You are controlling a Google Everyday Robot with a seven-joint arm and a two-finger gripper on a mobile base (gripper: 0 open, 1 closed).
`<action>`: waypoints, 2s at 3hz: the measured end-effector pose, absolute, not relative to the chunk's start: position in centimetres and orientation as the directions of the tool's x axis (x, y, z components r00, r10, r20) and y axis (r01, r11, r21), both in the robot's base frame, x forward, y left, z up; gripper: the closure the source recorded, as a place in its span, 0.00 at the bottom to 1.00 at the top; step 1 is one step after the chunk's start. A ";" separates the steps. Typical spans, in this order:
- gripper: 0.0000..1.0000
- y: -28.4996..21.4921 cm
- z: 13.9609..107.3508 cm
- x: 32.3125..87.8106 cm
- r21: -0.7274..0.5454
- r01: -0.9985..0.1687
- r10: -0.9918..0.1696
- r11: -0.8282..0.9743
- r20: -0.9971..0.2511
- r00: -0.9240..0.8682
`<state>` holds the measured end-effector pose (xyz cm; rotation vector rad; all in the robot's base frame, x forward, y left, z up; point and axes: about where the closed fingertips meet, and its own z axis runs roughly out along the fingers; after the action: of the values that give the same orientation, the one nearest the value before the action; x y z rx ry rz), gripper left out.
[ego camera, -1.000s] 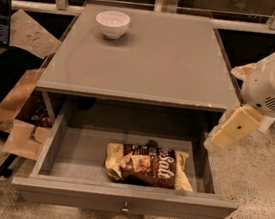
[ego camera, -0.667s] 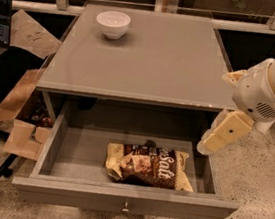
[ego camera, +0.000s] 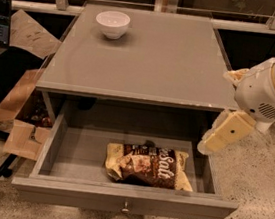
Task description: Pick brown chip bag from top drawer and place on counter
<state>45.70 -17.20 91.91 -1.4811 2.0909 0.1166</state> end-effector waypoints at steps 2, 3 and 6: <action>0.00 -17.4 86.1 46.2 -0.245 -0.847 -0.816 0.471 -0.485 -0.313; 0.00 -17.0 83.0 47.0 -0.227 -0.843 -0.802 0.487 -0.498 -0.329; 0.00 -13.8 75.4 47.9 -0.094 -0.871 -0.782 0.482 -0.495 -0.379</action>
Offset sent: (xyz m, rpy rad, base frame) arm 0.0151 -0.0045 -0.1051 0.0049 0.0077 -0.1804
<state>47.89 -13.76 75.36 -1.3671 2.2540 0.2491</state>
